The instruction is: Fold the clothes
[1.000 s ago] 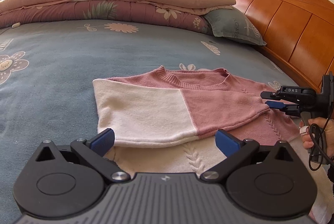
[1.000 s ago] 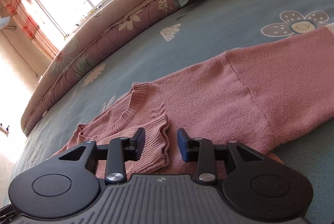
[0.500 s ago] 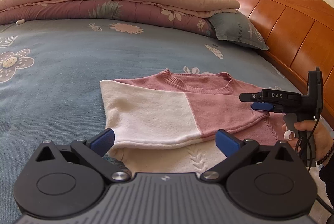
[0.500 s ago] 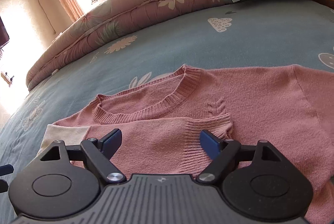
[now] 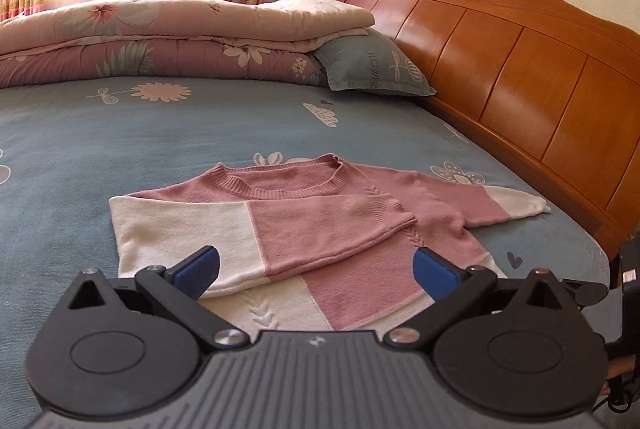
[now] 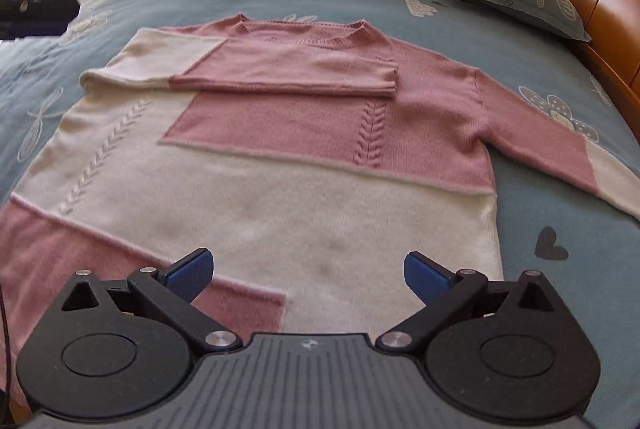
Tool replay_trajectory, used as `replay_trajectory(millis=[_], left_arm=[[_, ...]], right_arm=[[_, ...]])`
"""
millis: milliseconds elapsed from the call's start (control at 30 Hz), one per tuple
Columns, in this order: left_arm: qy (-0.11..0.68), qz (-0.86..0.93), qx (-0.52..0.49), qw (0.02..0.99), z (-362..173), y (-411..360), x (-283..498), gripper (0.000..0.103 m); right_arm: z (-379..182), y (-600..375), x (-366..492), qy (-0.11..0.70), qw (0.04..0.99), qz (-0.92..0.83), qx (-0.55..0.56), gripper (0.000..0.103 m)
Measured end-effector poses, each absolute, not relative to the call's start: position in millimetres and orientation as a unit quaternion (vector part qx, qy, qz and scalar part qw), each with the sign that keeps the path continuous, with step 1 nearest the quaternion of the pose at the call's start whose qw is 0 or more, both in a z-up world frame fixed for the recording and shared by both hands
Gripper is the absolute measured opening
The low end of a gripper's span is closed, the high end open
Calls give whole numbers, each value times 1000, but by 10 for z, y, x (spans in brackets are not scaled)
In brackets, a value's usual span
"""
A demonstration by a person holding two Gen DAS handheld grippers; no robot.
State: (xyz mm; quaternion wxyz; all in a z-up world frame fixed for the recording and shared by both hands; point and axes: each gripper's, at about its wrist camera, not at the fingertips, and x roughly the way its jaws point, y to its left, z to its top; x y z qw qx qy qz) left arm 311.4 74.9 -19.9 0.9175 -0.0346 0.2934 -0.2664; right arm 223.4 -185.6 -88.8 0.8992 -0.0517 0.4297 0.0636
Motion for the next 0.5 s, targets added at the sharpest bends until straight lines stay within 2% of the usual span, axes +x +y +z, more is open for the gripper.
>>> replay_trajectory(millis=[100,167,300,500], left_arm=[[282,-285,-20,916,-125,606,2963,102],[278,-296,-10,914,-78,513,2855,102],[281,-289,29,915,-53,350,2641,102],[327,-270,40,905,-358,182,2361,102]], right_arm=[[-1099,-1823,1892,422,904,47,-59,103],[-1152,-1952,1824,419,907,38,-3,103],[-1201,-1977,1716,384,922,41,0,103],[-1254,-2005,1601,347,936,53,-3,103]])
